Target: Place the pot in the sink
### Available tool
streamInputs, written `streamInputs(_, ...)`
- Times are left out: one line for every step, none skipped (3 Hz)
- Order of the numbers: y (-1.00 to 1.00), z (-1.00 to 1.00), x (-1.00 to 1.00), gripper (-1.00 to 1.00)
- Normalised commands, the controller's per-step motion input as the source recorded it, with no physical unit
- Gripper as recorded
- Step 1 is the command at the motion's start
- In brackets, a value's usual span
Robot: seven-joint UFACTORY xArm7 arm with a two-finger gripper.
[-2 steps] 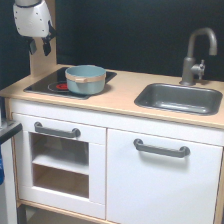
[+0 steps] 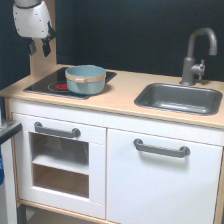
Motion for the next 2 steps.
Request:
streamInputs(-0.03, -0.17, 0.28, 1.00)
streamInputs(-0.05, -0.18, 0.35, 1.00)
